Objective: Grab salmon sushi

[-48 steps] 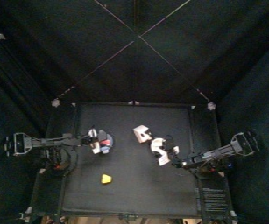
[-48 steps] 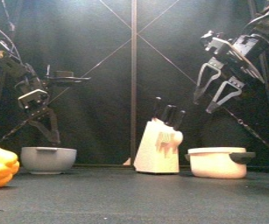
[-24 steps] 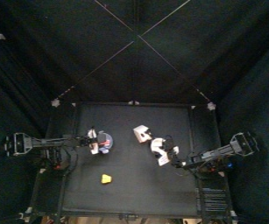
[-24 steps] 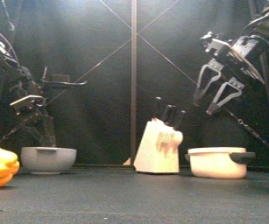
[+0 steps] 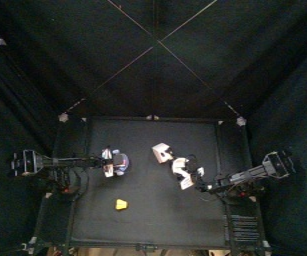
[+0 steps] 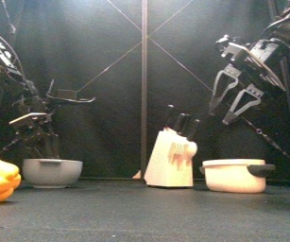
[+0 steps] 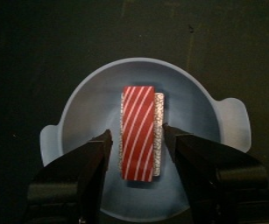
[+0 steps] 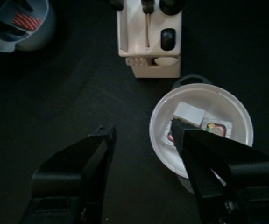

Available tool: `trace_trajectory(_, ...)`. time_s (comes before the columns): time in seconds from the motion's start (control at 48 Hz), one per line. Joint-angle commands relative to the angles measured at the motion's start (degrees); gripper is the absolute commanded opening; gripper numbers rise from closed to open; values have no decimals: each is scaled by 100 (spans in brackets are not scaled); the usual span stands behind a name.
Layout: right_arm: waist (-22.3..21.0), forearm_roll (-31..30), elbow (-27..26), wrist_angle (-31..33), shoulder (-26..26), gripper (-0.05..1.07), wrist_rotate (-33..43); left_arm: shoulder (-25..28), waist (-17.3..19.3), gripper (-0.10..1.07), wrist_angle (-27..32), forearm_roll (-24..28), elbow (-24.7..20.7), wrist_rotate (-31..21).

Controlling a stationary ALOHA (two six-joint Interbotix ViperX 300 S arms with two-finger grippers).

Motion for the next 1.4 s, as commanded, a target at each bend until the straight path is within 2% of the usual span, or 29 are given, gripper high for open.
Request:
trace_trajectory(0.0, 0, -18, -132, 9, -44, 87, 0, 35, 18, 86, -35, 18, -132, 0)
trace_trajectory(0.583, -9, -18, -123, 9, -35, 87, 0, 211, 53, 84, -35, 79, -176, 0)
trace_trajectory(0.688, -9, -18, -114, 9, -26, 87, 0, 211, 35, 81, -35, 123, -193, 0)
trace_trajectory(0.979, -9, -18, -123, 9, -35, 87, 0, 132, 18, 63, -35, 185, -360, -18)
trace_trajectory(1.375, -9, -9, -123, 9, -26, 87, 0, -176, -105, 62, -35, 185, -404, -26)
